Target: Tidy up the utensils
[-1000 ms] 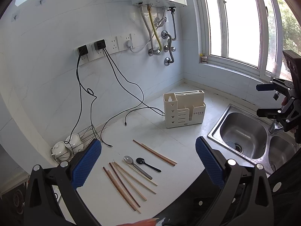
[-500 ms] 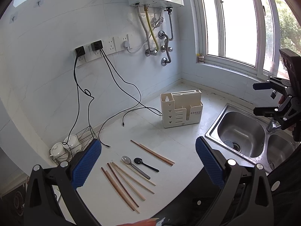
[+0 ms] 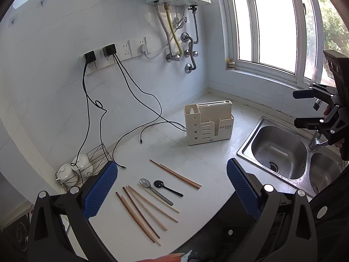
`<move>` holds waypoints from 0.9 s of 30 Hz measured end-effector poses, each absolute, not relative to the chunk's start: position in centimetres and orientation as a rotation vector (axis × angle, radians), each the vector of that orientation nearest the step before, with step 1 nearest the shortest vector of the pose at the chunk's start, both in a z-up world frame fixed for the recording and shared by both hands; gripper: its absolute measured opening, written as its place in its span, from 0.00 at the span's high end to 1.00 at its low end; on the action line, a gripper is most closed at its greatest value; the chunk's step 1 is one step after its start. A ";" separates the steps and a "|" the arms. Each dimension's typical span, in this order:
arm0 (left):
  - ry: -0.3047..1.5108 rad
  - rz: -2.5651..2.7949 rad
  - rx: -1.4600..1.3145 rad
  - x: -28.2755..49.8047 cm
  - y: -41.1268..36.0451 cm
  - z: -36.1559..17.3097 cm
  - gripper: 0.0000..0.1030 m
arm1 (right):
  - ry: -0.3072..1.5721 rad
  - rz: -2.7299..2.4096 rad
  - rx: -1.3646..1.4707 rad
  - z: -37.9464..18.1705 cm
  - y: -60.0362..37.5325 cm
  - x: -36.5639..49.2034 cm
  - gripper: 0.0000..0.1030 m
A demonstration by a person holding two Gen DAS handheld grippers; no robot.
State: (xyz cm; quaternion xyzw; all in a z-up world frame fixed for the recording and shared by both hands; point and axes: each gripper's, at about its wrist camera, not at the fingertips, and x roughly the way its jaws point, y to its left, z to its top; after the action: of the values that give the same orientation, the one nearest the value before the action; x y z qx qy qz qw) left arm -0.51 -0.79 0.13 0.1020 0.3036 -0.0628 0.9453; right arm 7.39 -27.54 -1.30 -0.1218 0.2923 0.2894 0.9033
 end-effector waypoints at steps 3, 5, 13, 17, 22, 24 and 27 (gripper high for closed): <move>0.619 -0.130 0.209 -0.6 -0.7 -0.1 0.04 | 0.605 0.600 -0.252 -1.3 -27.5 7.4 0.08; 0.619 -0.129 0.208 -0.6 -0.7 -0.1 0.04 | 0.606 0.602 -0.254 -1.3 -27.4 7.5 0.08; 0.623 -0.128 0.203 -0.5 -0.1 -0.3 0.04 | 0.606 0.601 -0.257 -1.2 -27.1 7.4 0.08; 0.634 -0.107 0.201 -0.5 0.6 -0.6 0.04 | 0.606 0.607 -0.255 -1.3 -26.3 7.6 0.08; 0.656 -0.049 0.191 -0.6 2.6 -1.3 0.04 | 0.611 0.621 -0.251 -1.7 -24.5 8.2 0.08; 0.678 -0.021 0.175 -0.5 3.9 -1.7 0.04 | 0.613 0.630 -0.243 -1.9 -23.5 8.6 0.08; 0.717 0.021 0.110 -0.3 6.4 -2.4 0.04 | 0.627 0.652 -0.216 -2.3 -22.1 9.2 0.08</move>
State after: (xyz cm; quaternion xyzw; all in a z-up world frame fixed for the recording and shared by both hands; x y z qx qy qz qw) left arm -0.35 6.37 -2.44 0.0539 0.3508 0.0104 0.9349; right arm 9.21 -22.08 -2.34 -0.1043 0.3023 0.3145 0.8938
